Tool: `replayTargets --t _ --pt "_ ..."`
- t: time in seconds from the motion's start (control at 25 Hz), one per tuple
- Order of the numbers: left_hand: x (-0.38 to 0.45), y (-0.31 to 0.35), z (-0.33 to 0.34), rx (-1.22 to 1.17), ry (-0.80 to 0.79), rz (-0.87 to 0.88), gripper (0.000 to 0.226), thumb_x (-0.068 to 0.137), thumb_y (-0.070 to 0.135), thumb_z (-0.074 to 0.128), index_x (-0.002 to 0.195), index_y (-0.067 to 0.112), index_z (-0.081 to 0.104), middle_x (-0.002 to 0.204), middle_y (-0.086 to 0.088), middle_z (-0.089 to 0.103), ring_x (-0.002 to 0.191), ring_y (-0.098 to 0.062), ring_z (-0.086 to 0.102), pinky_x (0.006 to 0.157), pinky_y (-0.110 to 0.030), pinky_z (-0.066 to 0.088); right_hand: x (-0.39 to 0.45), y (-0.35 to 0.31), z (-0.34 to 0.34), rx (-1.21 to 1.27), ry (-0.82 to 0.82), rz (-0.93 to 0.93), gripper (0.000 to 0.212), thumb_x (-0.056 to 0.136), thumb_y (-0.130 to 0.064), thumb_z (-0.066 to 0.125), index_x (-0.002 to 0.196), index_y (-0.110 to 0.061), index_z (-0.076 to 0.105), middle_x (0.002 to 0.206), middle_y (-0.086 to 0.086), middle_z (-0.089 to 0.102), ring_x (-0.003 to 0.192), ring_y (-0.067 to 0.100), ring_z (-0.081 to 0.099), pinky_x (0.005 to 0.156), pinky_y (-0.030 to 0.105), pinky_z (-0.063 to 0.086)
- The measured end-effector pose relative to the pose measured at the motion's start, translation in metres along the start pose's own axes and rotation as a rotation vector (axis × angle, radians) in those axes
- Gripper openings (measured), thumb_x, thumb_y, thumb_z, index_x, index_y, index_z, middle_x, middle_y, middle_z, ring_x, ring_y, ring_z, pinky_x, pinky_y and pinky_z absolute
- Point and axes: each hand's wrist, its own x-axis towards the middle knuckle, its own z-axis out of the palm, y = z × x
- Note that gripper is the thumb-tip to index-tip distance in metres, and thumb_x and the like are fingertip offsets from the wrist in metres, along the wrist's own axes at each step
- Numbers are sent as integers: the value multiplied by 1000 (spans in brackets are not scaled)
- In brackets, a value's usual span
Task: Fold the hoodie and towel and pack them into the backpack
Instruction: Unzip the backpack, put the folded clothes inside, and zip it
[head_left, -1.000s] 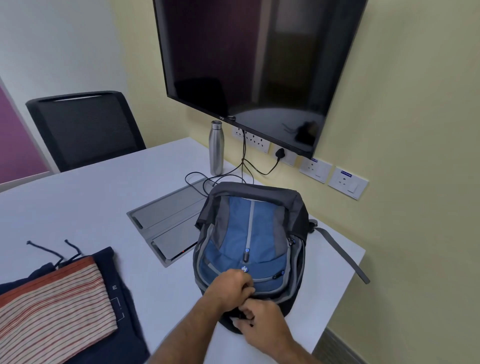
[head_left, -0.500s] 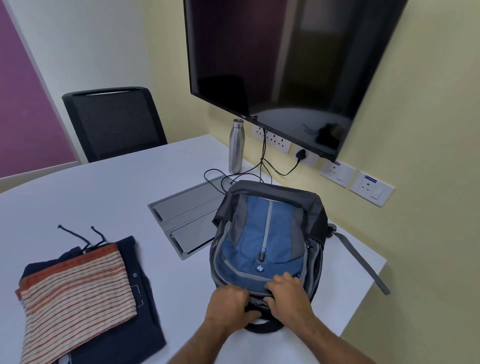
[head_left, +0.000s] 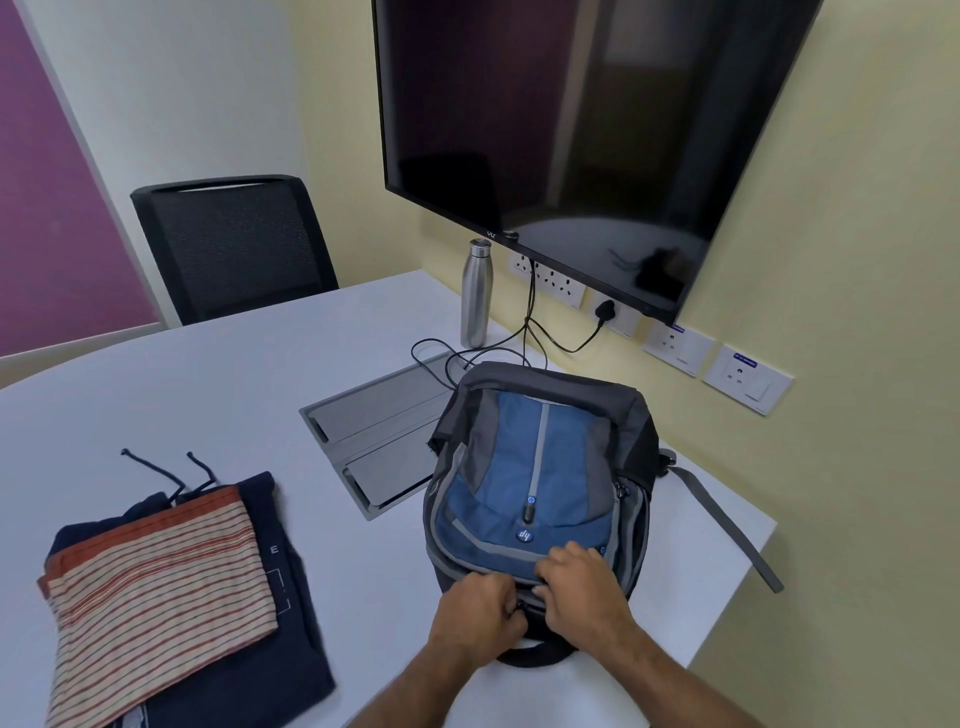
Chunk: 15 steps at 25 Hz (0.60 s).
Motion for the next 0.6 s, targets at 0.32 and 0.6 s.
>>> replayTargets --t 0.32,0.6 --pt "7 -45 -27 7 -31 65 15 75 31 58 81 17 60 78 3 67 74 -18 59 69 -32 52 -18 43 -18 -41 -10 -105 27 56 -40 86 61 -32 61 61 -15 53 59 6 51 54 21 40" --pt "11 -72 -37 -3 32 -30 12 88 22 57 85 19 68 86 5 68 78 -12 59 69 -23 47 -35 64 -18 -83 27 -144 20 61 -37 79 63 -27 61 65 -12 54 61 12 51 55 25 41"
